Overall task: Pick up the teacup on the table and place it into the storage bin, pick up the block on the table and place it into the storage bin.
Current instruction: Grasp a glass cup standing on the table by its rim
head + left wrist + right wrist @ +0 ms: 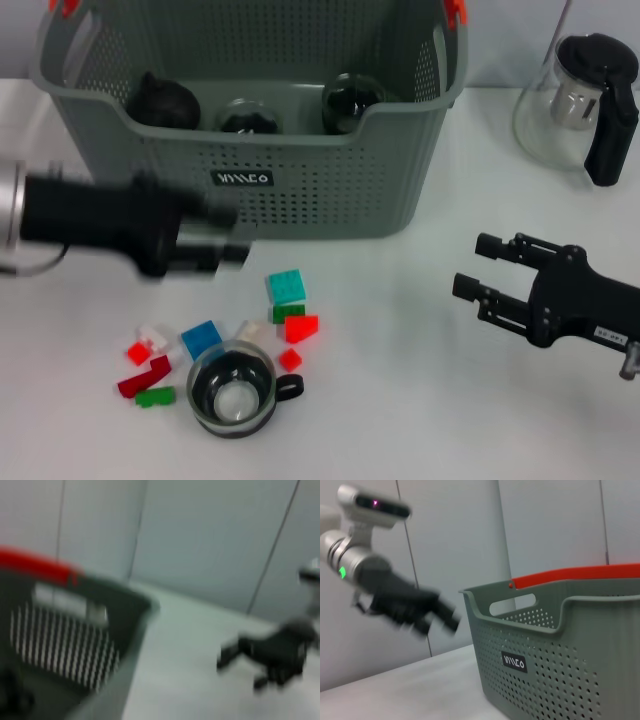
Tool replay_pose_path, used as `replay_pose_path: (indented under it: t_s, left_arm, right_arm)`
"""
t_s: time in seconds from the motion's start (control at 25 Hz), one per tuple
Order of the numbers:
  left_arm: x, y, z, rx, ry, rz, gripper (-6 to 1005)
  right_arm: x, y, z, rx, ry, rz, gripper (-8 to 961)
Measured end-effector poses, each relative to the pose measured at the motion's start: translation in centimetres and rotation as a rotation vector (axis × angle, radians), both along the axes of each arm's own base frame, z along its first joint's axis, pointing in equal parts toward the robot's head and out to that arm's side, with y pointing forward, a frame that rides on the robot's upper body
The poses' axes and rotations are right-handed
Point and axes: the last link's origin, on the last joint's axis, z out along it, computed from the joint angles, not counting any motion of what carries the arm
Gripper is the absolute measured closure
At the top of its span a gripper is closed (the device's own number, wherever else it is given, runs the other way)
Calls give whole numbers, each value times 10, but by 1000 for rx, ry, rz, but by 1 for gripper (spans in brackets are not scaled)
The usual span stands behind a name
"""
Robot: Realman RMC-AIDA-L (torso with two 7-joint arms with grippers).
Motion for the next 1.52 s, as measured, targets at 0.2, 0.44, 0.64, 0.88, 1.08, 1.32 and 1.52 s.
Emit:
replay_pose_path:
  t_s: [0.2,0.44,0.64,0.88,1.08,1.32,1.52]
  left_arm:
    - [-17,-12,-11,-83,149,34,522]
    - [-11,-11,-22,-143,333,36,521]
    - [3,-7,-30,-150,460,28,521]
    - [16,-4,-51,-195,625,11,521]
    - [26,0,-65,-187,685,-14,521]
    - [27,2,-75,-171,738,-29,522]
    - [27,5,-75,-149,754,-32,522]
  right_arm:
    - [2,1,-1,-2,-9,-16,309]
    - [5,1,-1,-40,-27,-33,309]
    - [5,2,-1,-59,-38,-44,308]
    - [5,3,-2,-58,-40,-44,307]
    - [6,3,-1,-57,-41,-46,307]
    - [7,4,-2,-52,-47,-54,307]
    - [7,5,-2,-49,-49,-59,308]
